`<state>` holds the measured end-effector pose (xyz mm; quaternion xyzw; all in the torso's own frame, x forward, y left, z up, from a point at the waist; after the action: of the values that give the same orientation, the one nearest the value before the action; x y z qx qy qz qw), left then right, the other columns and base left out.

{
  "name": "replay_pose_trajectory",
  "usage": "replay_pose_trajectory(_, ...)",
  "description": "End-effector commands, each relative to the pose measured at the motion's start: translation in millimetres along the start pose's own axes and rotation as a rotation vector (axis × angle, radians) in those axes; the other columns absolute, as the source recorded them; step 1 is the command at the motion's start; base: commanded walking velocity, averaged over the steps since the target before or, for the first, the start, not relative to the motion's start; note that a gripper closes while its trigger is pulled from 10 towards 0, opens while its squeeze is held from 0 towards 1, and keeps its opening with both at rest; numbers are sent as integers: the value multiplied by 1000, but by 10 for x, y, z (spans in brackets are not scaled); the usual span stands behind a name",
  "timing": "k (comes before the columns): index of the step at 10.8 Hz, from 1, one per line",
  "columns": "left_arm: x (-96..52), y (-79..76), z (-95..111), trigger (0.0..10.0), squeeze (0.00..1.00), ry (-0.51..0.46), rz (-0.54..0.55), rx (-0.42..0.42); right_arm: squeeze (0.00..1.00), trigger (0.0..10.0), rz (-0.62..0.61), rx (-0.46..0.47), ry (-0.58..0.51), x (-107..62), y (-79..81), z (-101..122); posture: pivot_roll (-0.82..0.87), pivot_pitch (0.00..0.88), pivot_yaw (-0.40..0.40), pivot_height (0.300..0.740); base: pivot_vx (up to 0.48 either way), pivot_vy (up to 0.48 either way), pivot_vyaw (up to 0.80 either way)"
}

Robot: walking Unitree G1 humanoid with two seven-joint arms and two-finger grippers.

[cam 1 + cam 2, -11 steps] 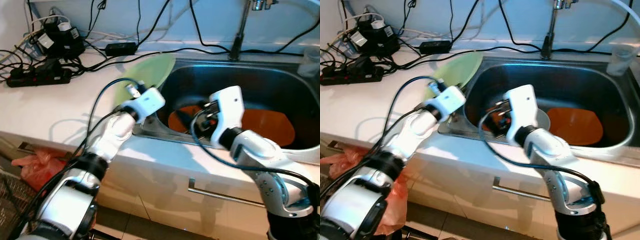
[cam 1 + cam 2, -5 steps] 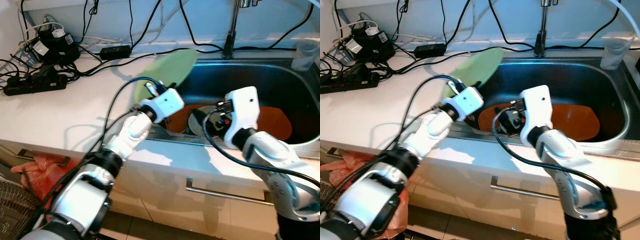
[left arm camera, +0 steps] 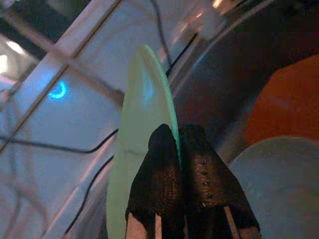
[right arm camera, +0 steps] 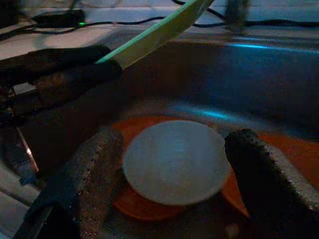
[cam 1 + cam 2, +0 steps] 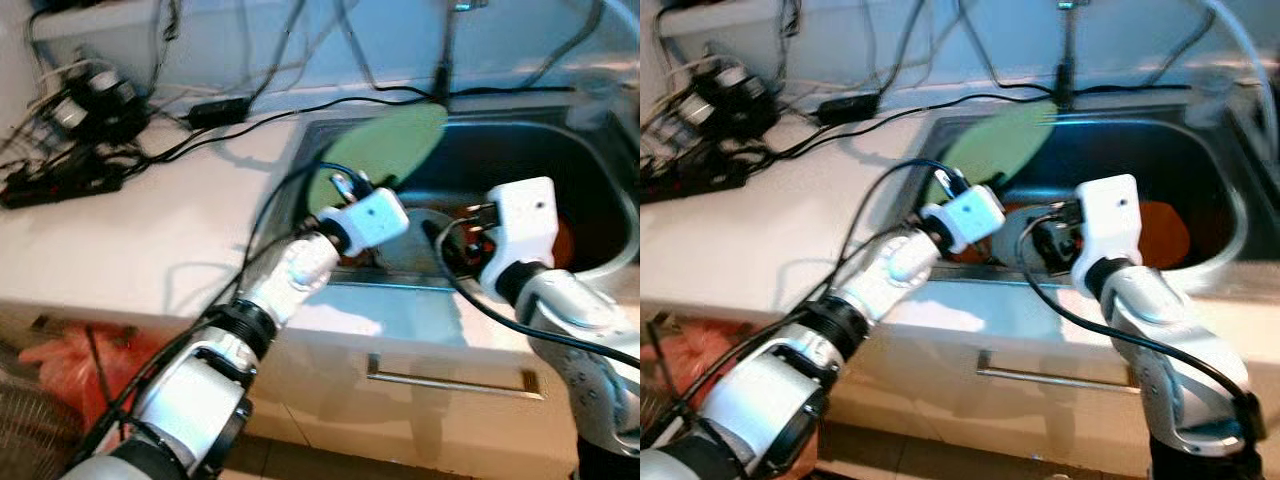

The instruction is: Kitchen organization

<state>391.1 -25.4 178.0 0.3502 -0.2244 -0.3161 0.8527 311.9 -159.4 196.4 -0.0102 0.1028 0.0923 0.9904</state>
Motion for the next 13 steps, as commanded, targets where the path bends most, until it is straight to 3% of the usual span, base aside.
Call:
replay_pose_trajectory(1, 41, 131, 80, 0, 0, -36, 35, 25, 0, 10000, -15, -6, -3, -44, -7, 13, -376, 0, 212, 740, 0, 0, 0)
replay_pose_trajectory(4, 93, 5, 36, 0, 0, 21, 30, -57, 0, 10000, -35, -12, 6, -141, -40, 46, -415, 0, 184, 740, 0, 0, 0)
replay_pose_trajectory(8, 40, -35, -145, 0, 0, 112, 62, -132, 0, 10000, 35, -1, 14, -174, 123, 97, -405, 0, 125, 740, 0, 0, 0)
replay_pose_trajectory(13, -57, 132, -451, 0, 0, 261, 130, -261, 0, 10000, 102, 18, 19, 2, 309, 138, -375, 0, 105, 740, 0, 0, 0)
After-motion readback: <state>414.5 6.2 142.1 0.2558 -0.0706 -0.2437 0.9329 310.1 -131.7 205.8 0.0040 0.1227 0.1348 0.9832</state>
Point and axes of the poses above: a point about 5 cm out from each wrist's last joint towards the gripper, its own x axis pointing out of the wrist towards the gripper, its own z axis along the axis of the wrist's last joint, y = z × x, the point moved 5 cm from there along x, pointing out of the wrist towards the gripper, and after that the axes turned 5 degrees about x, right-handed, at the moved point
